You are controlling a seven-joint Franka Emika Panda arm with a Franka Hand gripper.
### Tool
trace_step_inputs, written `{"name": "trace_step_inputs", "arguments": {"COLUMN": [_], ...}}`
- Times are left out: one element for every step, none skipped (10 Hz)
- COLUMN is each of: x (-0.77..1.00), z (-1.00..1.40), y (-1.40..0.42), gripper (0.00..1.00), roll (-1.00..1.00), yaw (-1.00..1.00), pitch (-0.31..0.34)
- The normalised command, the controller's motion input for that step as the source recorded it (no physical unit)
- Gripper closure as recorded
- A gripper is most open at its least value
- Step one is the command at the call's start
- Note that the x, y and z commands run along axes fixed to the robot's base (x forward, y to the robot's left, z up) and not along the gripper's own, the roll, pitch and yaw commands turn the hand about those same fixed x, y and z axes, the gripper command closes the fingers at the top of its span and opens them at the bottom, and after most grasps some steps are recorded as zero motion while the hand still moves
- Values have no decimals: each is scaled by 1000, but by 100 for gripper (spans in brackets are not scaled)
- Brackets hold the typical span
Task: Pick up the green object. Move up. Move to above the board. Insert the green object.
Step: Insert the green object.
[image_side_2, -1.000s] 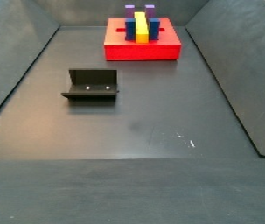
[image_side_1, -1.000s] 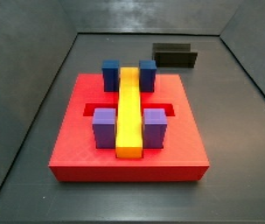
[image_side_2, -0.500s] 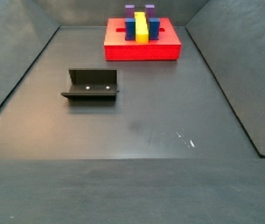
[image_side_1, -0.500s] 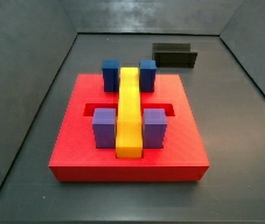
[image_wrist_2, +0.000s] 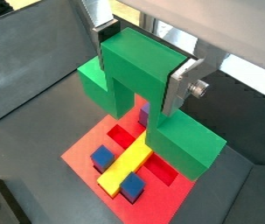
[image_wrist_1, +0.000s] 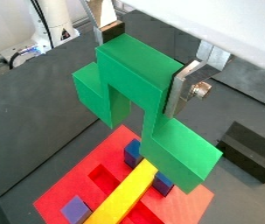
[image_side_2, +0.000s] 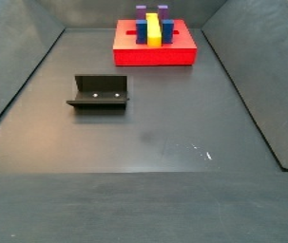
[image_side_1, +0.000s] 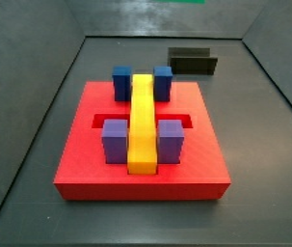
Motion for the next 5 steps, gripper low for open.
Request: {"name": "trace_step_inputs", "arguments": {"x": [-31, 0, 151, 194, 183], "z": [-220, -326, -417, -466, -466], "y": [-17, -80, -140, -160, -151], "gripper": [100, 100, 100, 100, 100], "roll": [11, 43, 87, 109, 106], "yaw": [0, 0, 0, -11, -23], "pitch": [-21, 0, 0, -17, -33]}}
